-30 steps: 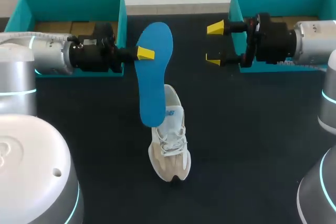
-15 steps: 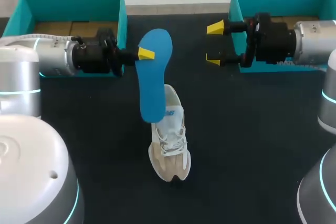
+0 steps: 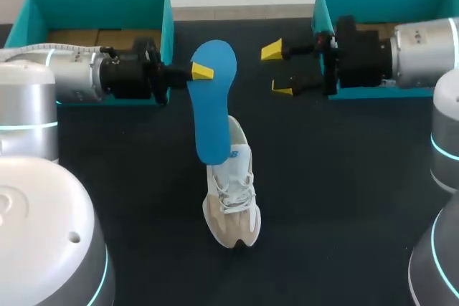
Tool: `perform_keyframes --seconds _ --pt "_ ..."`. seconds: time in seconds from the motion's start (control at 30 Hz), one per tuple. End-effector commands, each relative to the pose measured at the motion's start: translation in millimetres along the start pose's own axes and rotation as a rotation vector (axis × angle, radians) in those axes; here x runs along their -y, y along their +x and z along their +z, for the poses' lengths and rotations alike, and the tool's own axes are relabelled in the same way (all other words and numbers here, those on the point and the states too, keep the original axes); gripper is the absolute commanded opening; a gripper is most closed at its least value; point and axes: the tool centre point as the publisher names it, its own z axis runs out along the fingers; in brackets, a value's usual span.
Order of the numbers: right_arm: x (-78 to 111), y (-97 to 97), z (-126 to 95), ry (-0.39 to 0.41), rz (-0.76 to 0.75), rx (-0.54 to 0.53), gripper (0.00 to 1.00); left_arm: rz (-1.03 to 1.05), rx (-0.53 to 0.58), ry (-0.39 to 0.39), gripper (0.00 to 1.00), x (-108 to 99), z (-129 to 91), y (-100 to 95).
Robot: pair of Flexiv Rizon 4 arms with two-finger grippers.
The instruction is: Take the shoe out of the shoebox, open the shoe tongue, remove and reinsert the insole, then place the shoe into the shoebox
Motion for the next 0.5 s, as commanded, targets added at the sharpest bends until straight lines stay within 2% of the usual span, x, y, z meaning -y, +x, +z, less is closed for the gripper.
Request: perform_keyframes --seconds 0.03,0.3,0.5 --pt "4.3 19.1 1.0 -0.010 -0.004 0.168 1.00 0.000 0.010 0.000 0.00 0.8 0.7 1.9" --pt "5.3 33.4 3.6 -0.003 0.002 0.319 1.00 0.000 0.007 0.009 0.00 1.8 0.1 1.6" --pt "5.3 33.4 3.6 -0.003 0.002 0.319 1.00 0.000 0.007 0.009 0.00 1.8 0.1 1.6"
